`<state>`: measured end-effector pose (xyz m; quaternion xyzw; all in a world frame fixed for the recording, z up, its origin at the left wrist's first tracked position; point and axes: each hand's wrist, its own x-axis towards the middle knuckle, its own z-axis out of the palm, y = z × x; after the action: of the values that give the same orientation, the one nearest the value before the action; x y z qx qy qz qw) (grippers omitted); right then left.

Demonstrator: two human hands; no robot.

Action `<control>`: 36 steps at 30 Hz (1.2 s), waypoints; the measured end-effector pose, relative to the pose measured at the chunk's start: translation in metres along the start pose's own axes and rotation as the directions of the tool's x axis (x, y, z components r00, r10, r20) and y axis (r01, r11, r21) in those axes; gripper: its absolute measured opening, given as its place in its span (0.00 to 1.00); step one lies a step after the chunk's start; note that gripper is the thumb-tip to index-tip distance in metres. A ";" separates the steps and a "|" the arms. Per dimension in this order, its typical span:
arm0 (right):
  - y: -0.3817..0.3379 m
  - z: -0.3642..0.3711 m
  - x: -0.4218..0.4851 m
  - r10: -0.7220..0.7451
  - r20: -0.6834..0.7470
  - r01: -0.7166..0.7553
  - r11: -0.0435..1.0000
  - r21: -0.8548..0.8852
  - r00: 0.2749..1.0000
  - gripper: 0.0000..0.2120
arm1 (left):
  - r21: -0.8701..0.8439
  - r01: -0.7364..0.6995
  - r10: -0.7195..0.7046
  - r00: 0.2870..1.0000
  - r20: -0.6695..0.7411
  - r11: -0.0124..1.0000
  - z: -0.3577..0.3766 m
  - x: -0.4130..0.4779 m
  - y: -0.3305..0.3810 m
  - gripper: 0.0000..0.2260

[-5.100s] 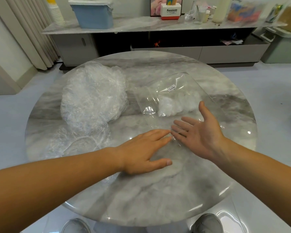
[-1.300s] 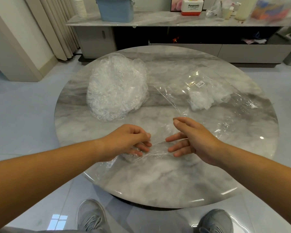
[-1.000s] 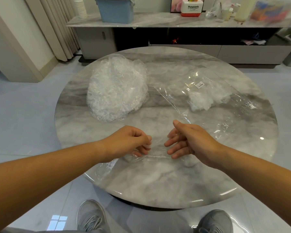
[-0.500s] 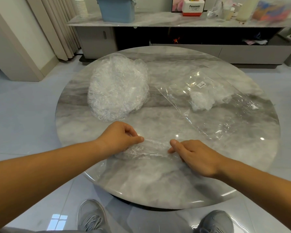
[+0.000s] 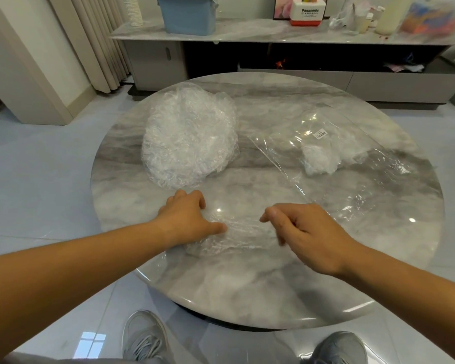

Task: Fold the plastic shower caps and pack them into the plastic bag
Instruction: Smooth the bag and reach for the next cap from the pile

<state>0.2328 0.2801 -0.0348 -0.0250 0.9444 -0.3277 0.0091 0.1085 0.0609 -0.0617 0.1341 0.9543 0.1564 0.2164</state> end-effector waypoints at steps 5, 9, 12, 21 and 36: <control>0.003 0.025 0.006 -0.299 0.224 0.355 0.892 -0.281 0.928 0.26 | -0.021 -0.072 0.072 0.997 -0.008 0.997 0.005 -0.003 0.003 0.28; 0.017 0.037 -0.003 -0.240 0.366 0.358 0.885 -0.298 0.899 0.29 | 0.047 -0.049 0.048 0.999 0.011 0.998 0.000 -0.010 0.004 0.26; 0.020 0.036 -0.007 -0.224 0.371 0.338 0.899 -0.280 0.901 0.29 | 0.121 -0.032 0.025 0.998 0.060 0.992 -0.006 -0.011 0.004 0.24; 0.017 0.041 -0.011 -0.212 0.375 0.335 0.893 -0.301 0.903 0.27 | -0.514 0.196 -0.011 0.940 0.341 0.835 -0.019 -0.021 0.006 0.07; 0.010 0.036 -0.013 -0.233 0.364 0.332 0.913 -0.238 0.902 0.27 | -0.826 0.471 0.090 0.850 0.519 0.308 -0.006 -0.023 0.018 0.07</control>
<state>0.2465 0.2666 -0.0696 -0.2184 0.9537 -0.1723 0.1140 0.1290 0.0684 -0.0421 -0.1009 0.6098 0.6097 0.4963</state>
